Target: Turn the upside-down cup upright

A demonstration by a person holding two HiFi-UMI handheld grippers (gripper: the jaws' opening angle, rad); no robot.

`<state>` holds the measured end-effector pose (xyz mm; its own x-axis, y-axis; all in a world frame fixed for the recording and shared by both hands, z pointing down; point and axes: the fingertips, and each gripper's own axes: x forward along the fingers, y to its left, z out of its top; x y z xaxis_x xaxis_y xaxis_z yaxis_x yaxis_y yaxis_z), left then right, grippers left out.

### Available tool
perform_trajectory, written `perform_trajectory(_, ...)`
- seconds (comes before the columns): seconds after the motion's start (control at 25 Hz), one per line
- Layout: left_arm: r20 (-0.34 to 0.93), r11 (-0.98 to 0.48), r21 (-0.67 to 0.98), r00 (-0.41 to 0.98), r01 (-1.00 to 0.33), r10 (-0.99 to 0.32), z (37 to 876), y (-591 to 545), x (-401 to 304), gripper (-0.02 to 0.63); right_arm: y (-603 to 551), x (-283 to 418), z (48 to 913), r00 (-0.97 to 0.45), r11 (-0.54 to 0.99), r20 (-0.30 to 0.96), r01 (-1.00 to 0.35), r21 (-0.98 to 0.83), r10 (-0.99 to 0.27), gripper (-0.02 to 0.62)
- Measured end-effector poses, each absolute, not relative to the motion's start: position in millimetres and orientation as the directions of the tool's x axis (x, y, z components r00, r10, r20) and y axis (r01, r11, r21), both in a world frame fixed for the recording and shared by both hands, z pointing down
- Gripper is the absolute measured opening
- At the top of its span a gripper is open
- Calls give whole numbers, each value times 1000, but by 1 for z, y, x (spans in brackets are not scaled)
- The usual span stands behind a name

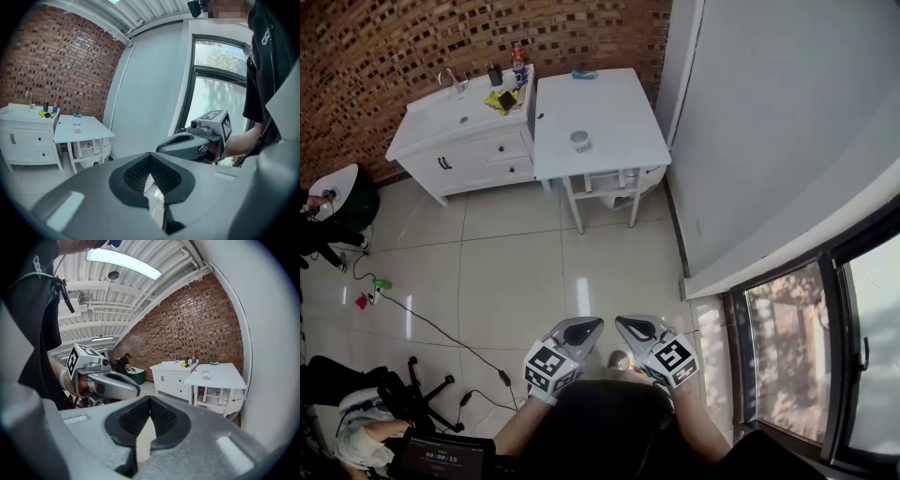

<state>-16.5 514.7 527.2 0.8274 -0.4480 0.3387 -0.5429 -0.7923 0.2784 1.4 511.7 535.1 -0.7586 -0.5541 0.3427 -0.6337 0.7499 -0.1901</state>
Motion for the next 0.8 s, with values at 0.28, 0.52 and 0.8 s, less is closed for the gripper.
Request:
perform_trajectory(0.28, 337, -780, 276, 817, -561, -468, 528, 529, -16, 14, 532, 5, 541, -776, 769, 350, -609, -196, -525, -8)
perform_trajectory(0.52, 336, -774, 280, 813, -568, -475, 531, 534, -17, 14, 538, -1, 539, -790, 792, 347, -584, -177, -505, -8)
perform_trajectory(0.8, 336, -772, 278, 811, -572, -479, 531, 534, -20, 14, 540, -4, 540, -792, 797, 350, -579, -172, -500, -8)
